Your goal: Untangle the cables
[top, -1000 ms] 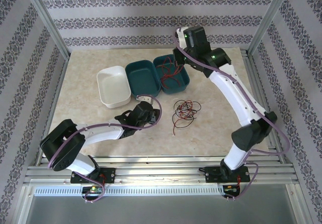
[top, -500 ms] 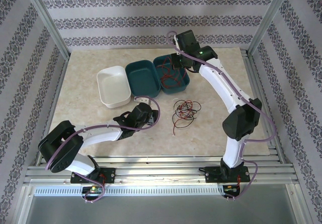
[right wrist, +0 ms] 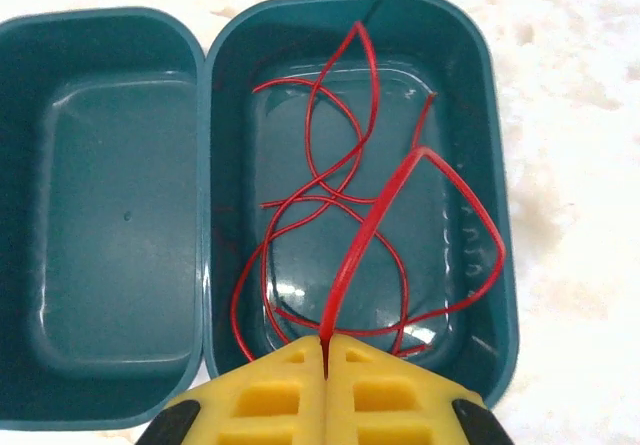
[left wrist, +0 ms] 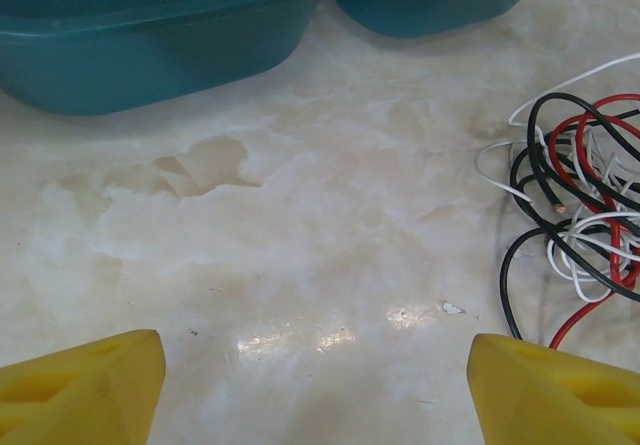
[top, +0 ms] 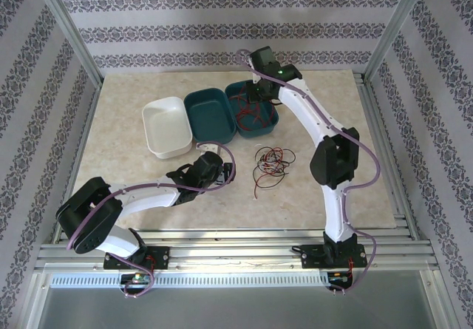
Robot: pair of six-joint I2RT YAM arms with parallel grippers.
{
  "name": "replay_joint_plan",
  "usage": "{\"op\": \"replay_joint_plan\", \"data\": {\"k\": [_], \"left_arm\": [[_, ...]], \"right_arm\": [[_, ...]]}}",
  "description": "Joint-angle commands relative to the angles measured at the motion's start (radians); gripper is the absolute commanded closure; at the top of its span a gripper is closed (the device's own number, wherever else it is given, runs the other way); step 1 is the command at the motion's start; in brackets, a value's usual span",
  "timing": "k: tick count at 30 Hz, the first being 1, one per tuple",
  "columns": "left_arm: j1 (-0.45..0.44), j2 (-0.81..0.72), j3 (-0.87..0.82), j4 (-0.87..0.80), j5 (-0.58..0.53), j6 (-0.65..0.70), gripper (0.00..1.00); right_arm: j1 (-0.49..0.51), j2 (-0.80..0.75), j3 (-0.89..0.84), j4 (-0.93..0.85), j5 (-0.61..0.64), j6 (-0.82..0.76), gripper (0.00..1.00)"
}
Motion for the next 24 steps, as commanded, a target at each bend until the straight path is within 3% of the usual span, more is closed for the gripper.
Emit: {"op": "replay_joint_plan", "data": {"k": [1,9,24], "left_arm": [[-0.002,-0.005,0.011,-0.033,-0.032,-0.007,0.15],[-0.001,-0.006,0.011,-0.043,-0.045,-0.017,0.00],[-0.001,0.007,0.026,-0.056,-0.045,-0.031,0.01]], "right_arm": [[0.009,0.065,0.095,-0.015,-0.034,-0.071,1.00],[0.007,0.185,0.178,0.030,-0.093,-0.223,1.00],[0.002,0.244,0.082,0.111,-0.049,-0.365,1.00]]}}
